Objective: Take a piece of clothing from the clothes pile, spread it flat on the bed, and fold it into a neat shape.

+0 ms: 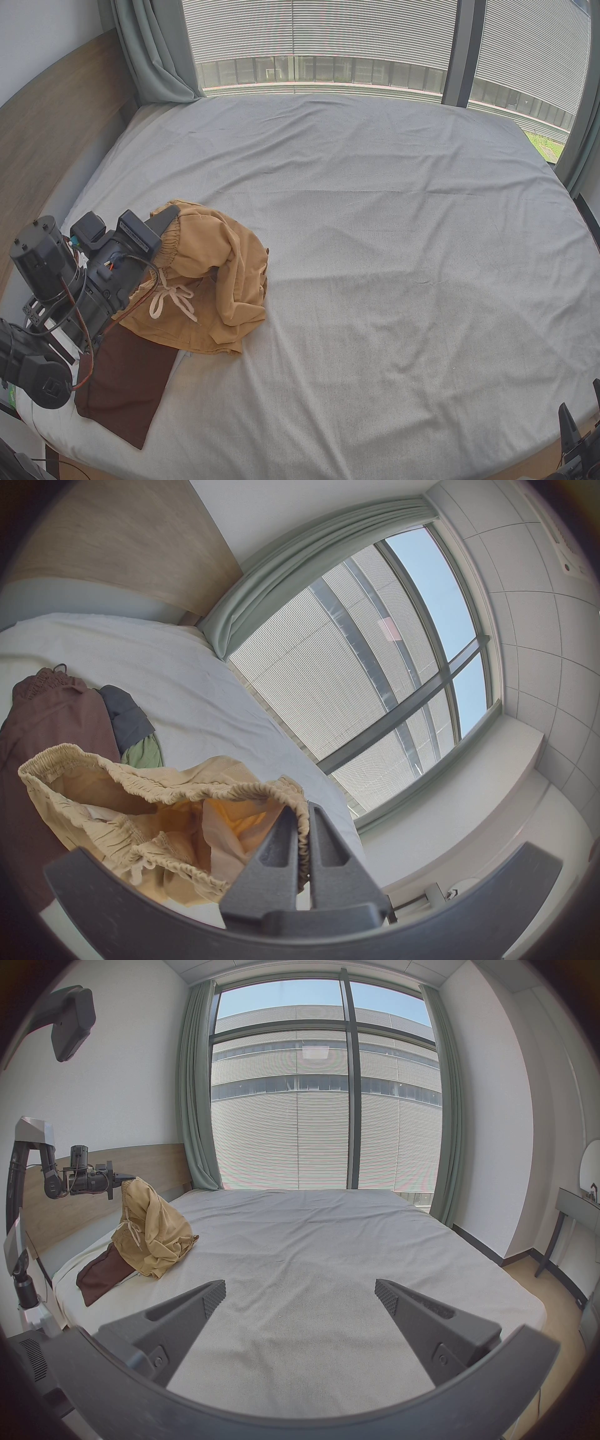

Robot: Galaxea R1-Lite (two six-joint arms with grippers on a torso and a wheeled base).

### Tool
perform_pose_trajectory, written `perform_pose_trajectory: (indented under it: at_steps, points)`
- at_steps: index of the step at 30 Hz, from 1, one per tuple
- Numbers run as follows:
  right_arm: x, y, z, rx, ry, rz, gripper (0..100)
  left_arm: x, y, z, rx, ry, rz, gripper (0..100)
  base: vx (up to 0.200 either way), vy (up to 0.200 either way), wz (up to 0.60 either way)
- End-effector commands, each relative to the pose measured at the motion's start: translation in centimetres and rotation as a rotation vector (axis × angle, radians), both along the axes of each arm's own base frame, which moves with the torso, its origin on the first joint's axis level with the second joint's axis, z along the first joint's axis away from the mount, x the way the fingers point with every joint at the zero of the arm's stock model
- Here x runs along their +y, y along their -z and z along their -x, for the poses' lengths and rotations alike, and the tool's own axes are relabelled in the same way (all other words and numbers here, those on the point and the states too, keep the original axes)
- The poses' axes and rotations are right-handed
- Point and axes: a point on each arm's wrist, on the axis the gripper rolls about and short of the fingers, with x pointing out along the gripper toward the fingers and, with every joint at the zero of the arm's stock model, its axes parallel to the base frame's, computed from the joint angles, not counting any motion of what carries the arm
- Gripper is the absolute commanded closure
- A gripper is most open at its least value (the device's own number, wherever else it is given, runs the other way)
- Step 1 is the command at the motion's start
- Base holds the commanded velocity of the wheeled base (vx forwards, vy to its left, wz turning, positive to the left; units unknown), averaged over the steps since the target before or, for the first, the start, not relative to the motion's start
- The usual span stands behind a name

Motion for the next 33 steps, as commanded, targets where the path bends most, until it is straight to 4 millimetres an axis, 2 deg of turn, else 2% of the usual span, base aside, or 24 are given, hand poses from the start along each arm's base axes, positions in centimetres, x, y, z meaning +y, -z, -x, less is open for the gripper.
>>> perform_pose_trajectory:
  at_steps: [1, 12, 25, 33]
  points:
    - [0.0, 0.5, 0.0, 0.001, -0.001, 0.0, 0, -1.5, -0.5, 0.0, -0.01, 0.009, 0.021, 100, 0.0, 0.0, 0.0]
    - [0.0, 0.5, 0.0, -0.001, -0.001, 0.0, 0, -3.7, -0.8, -0.4, -0.022, 0.026, 0.054, 100, 0.0, 0.0, 0.0]
    - [0.0, 0.5, 0.0, -0.001, -0.001, 0.0, 0, -6.1, -2.2, 0.4, -0.053, 0.074, 0.097, 100, 0.0, 0.0, 0.0]
    - [0.0, 0.5, 0.0, -0.001, -0.001, 0.0, 0, -8.8, -2.8, 0.5, -0.056, 0.118, 0.109, 100, 0.0, 0.0, 0.0]
